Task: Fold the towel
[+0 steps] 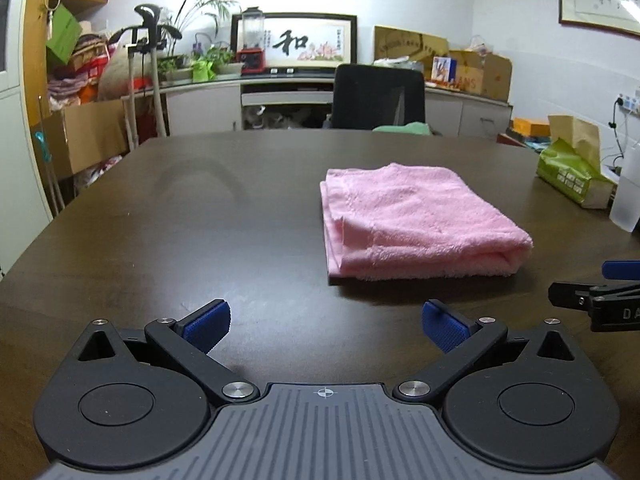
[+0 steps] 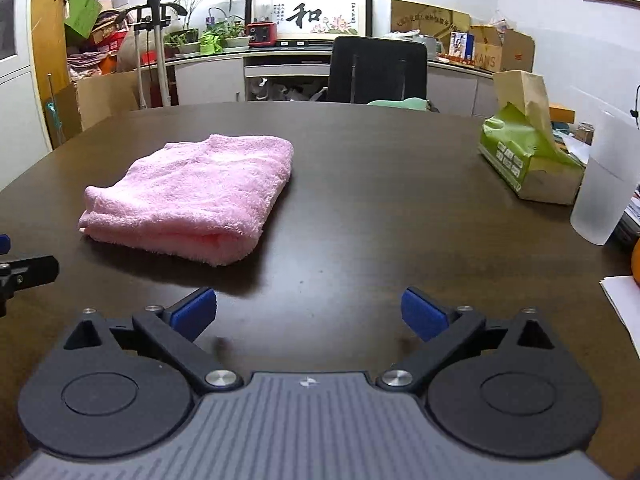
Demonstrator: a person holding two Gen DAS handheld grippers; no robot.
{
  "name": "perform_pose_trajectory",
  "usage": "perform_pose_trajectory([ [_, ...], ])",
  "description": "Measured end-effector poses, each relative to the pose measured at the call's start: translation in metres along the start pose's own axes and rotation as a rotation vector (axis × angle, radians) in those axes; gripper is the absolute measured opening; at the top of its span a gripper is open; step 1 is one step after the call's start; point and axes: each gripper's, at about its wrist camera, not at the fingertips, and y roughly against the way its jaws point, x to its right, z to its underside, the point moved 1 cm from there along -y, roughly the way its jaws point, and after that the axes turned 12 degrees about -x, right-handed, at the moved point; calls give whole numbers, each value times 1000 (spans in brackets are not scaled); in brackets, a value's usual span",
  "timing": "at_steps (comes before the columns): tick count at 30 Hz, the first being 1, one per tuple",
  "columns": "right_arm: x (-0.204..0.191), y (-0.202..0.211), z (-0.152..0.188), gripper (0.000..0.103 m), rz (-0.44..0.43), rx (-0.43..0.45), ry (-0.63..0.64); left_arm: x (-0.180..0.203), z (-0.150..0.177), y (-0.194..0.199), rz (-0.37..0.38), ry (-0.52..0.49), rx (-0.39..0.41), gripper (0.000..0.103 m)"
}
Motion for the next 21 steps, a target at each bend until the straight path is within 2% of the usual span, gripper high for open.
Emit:
perform_pose_trajectory([
  [13,0,-8,-3,102,35,-52,25,8,5,-5,-44,65,-78,103],
  [21,6,-10,-2,102,10,-68,-3,13,6,-4,-86,78,-91,103],
])
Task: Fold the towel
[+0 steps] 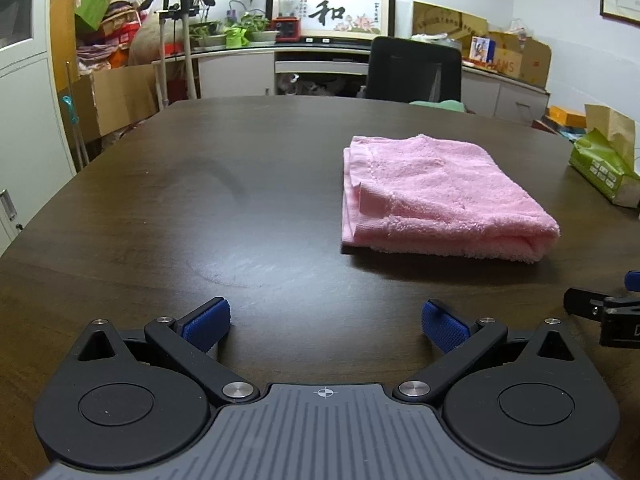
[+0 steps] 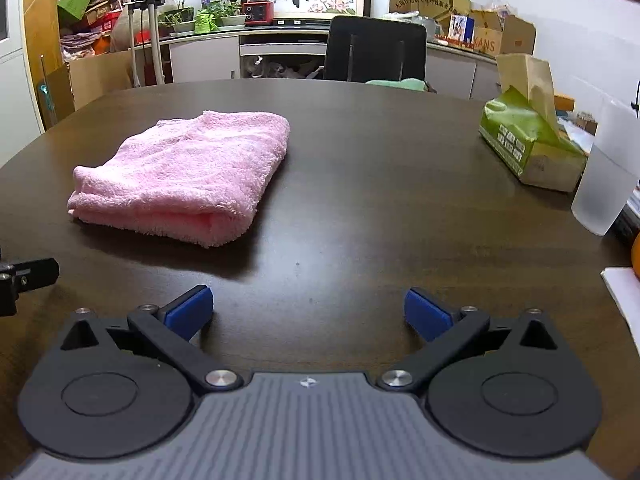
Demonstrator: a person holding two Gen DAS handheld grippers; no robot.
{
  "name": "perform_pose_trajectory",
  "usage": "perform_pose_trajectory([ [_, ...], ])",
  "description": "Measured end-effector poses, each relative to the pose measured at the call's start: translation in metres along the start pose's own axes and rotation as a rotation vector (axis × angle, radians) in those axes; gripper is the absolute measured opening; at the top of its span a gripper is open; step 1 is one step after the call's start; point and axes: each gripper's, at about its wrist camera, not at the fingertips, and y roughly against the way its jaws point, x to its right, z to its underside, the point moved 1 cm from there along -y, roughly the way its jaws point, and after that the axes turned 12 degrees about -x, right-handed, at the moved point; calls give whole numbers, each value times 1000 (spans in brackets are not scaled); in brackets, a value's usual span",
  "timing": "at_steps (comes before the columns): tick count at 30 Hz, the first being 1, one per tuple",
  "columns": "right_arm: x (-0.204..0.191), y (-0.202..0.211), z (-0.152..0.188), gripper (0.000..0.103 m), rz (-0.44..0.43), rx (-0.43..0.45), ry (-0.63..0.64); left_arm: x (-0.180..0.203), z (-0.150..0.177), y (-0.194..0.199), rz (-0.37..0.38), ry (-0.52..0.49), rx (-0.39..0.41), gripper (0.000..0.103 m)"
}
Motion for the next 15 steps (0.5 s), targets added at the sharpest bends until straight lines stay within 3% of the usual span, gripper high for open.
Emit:
perform_pose_trajectory([
  [15,1,0,1,103,1,8,-11,11,2,0,-16,-38,-13,103],
])
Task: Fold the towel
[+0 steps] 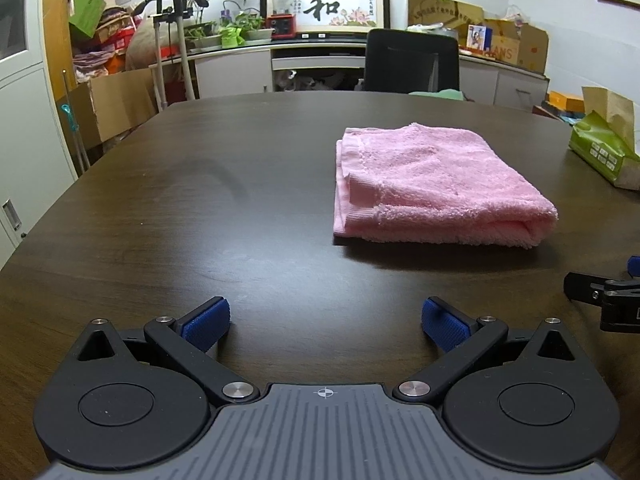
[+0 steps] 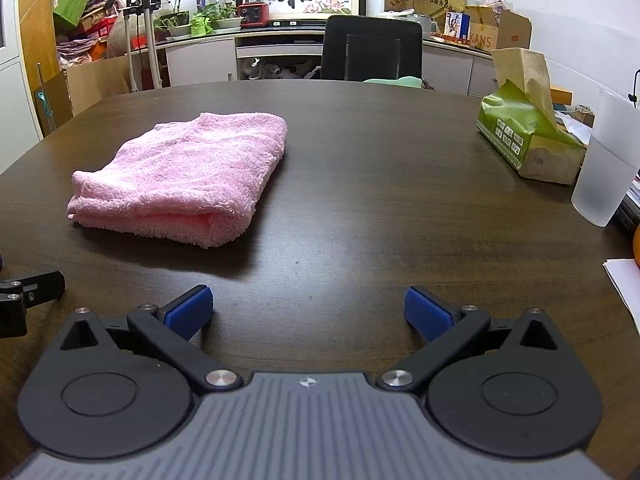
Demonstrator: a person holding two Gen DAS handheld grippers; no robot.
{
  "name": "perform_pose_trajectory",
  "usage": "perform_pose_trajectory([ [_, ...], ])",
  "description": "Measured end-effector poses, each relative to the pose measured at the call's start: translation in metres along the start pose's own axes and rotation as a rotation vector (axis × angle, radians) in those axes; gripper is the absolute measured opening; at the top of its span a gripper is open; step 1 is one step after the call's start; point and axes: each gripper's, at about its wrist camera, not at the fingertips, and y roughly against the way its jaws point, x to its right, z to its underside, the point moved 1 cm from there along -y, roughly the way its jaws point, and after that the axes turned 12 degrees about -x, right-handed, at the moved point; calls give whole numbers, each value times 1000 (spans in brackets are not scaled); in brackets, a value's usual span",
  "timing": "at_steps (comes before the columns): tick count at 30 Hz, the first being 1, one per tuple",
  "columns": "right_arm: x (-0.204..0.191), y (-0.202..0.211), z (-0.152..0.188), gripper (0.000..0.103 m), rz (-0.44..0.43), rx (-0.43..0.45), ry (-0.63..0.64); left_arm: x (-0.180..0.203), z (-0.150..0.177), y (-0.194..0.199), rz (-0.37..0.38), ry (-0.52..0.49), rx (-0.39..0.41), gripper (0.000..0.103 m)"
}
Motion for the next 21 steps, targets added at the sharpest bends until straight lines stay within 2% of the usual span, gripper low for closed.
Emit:
perform_pose_trajectory([
  [21,-3,0,1,103,1,0,-3,5,0,0,21,-27,-1,103],
])
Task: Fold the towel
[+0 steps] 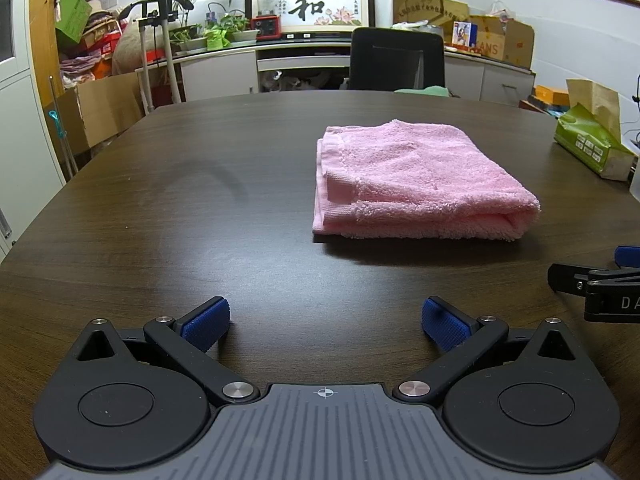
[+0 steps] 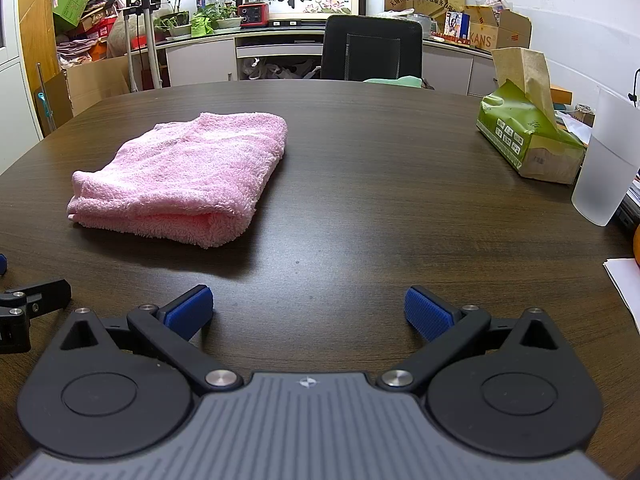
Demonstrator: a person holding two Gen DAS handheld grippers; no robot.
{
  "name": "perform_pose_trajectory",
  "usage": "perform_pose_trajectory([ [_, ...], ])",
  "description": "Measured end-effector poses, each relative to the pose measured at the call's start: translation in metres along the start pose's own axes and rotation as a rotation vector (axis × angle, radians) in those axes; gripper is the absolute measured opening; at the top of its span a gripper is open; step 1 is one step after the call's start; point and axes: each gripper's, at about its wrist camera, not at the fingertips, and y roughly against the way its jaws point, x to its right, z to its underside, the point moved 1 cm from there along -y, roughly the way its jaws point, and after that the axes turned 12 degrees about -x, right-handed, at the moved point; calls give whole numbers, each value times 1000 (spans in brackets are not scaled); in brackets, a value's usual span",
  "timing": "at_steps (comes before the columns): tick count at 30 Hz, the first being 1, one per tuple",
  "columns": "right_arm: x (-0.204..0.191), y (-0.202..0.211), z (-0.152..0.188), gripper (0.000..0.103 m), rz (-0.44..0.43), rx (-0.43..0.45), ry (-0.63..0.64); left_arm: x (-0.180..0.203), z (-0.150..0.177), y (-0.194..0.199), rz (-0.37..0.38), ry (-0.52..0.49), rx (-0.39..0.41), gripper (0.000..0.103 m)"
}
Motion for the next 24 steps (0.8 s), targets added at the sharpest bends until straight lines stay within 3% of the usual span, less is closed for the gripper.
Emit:
perform_pose_trajectory([
  [24,-2,0,1,103,1,0,-1,0,2,0,3,-3,1,103],
])
